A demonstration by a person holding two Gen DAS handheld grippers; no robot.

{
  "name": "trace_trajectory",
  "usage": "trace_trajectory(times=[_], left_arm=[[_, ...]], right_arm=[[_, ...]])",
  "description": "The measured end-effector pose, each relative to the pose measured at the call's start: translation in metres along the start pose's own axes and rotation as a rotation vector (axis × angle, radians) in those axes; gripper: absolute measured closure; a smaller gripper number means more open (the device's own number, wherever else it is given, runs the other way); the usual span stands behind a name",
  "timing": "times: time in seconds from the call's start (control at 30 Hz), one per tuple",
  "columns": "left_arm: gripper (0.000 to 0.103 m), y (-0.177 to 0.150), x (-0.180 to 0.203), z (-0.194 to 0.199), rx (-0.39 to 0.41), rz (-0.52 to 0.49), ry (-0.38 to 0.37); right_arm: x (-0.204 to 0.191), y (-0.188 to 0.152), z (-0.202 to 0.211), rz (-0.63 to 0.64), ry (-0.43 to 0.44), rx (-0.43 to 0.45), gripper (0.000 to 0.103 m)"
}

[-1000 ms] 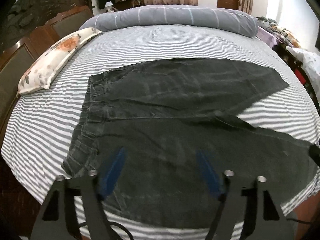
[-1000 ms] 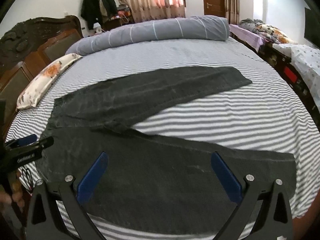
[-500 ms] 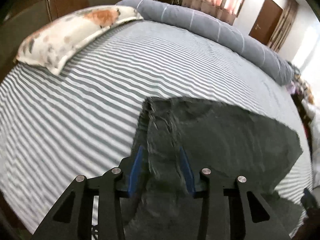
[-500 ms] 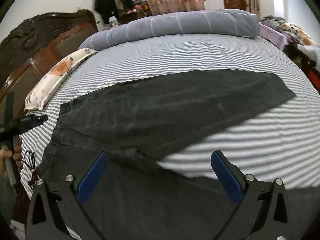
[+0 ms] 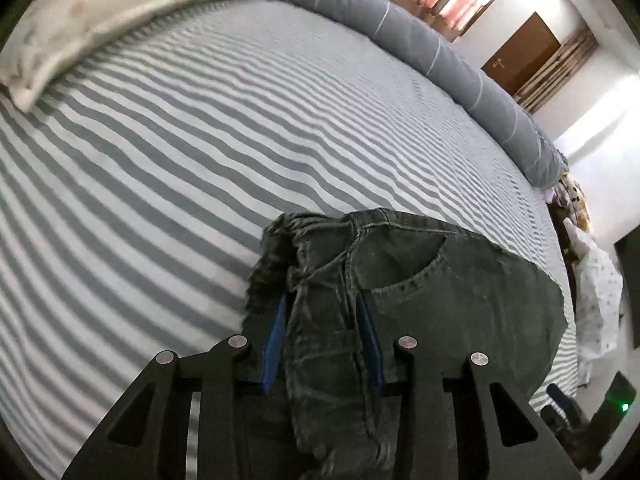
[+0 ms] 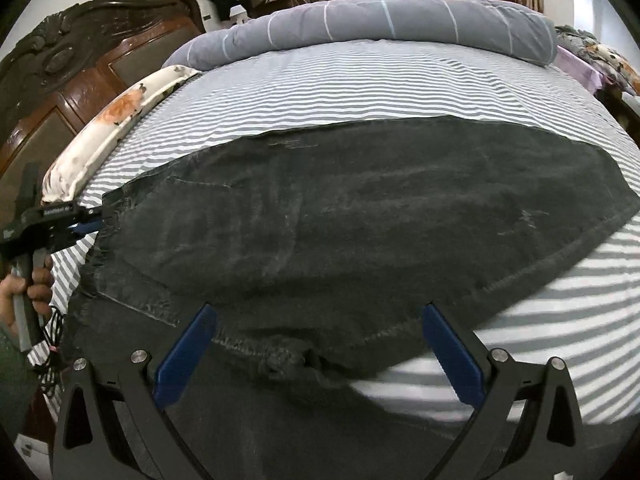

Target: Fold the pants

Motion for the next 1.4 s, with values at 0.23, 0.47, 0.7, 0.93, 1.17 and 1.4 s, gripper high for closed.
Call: trace_trajectory(times=[0.23, 0.47, 0.7, 0.93, 1.17, 1.4], left_arm=[[0.067, 0.021, 0.007, -0.016, 0.011, -0.002, -0.028], [0.092, 0.025, 0.010, -0.026, 0.076, -0.013, 0.011], [0.098, 0.027, 0.038, 0.009, 0.225, -0.106, 0.000], [0.098, 0.020, 0.060, 0.057, 0.337, -0.131, -0.130], [0.098, 0.014, 0.080, 0.069, 0.362, -0.217, -0.138], [0.098, 0.014, 0.069, 0.076, 0.374, -0.179, -0.153]], right_arm=[[-0.016, 0.038, -0.021, 0.117, 0.045, 0.015, 0.001], [-0.046, 0.100, -0.056, 0.406, 0.143, -0.041, 0.002], [-0.070, 0.151, -0.079, 0.530, 0.222, -0.098, 0.002], [-0.117, 0.157, -0.085, 0.706, 0.394, -0.212, 0.002], [-0.131, 0.149, -0.108, 0.875, 0.484, -0.369, 0.002], [-0.057, 0.147, -0.144, 0.816, 0.421, -0.490, 0.030]])
Point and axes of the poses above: each gripper's, at about its wrist camera, not at the fingertips, and z roughly against the way its jaws point, x to its right, y to its top, the point moved 10 cm from there along -z, roughly the way its jaws point, and after that the axes turned 13 degrees about -y, right-handed, at the moved point
